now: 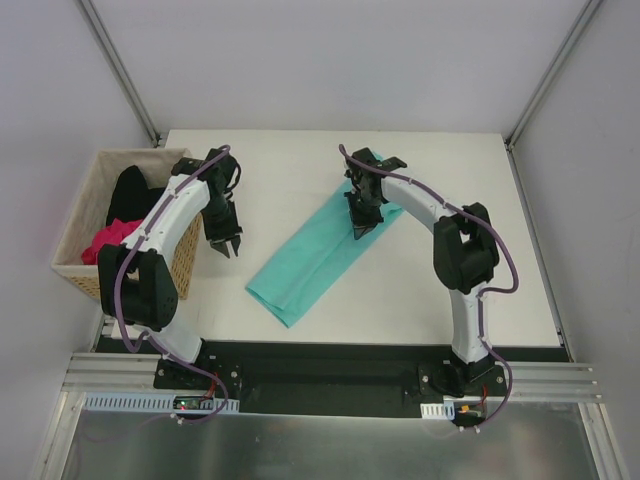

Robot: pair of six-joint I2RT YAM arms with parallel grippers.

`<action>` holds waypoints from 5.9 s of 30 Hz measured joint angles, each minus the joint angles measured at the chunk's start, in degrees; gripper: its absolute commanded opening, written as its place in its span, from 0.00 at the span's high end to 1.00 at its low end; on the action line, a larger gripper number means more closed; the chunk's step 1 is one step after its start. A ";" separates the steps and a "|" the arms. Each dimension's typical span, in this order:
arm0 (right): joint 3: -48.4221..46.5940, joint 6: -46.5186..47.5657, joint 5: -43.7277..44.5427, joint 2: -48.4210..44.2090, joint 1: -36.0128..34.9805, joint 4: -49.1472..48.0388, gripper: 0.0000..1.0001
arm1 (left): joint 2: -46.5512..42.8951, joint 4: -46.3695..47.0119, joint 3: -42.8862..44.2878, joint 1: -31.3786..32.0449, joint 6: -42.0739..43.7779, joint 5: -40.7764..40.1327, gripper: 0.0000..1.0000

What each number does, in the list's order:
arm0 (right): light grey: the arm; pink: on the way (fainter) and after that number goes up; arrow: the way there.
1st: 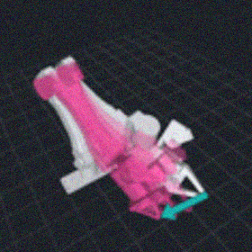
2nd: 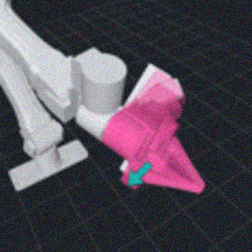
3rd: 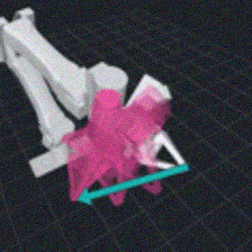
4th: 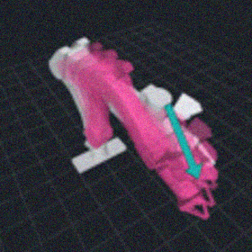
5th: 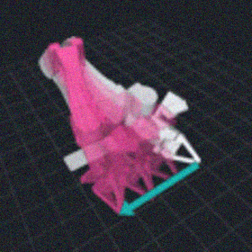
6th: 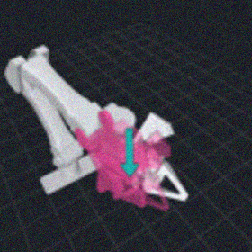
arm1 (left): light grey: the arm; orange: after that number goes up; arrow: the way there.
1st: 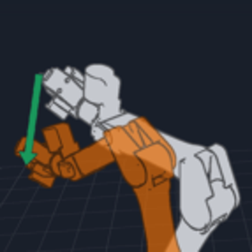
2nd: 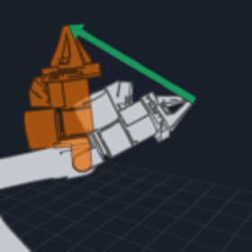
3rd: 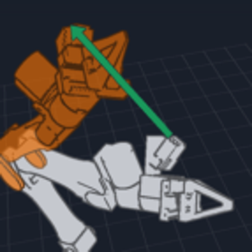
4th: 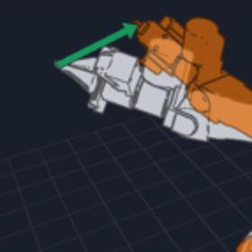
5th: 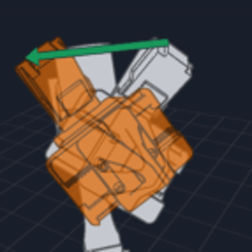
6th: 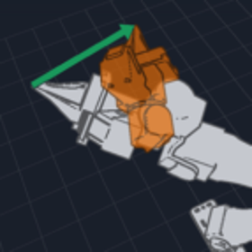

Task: Fold and stack the t-shirts
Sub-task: Rotate the tshirt 90 degrees

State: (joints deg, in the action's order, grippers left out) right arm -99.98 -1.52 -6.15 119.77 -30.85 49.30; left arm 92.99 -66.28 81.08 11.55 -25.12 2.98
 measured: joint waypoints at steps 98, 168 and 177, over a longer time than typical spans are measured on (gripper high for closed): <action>-27.06 -0.07 30.38 15.78 15.69 10.05 0.99 | 9.44 -7.26 20.26 0.00 4.20 0.04 0.78; -25.55 12.76 9.88 20.85 21.84 2.80 0.99 | 7.13 -8.94 18.91 0.00 1.09 4.50 0.78; -27.45 14.56 0.76 20.87 14.64 -3.28 0.97 | 6.73 -9.03 18.27 0.00 1.11 5.55 0.78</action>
State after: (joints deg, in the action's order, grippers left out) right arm -127.44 13.04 -5.39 140.64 -16.21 46.02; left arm 99.72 -75.31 99.35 11.55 -24.01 8.54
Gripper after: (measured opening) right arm 0.012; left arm 0.218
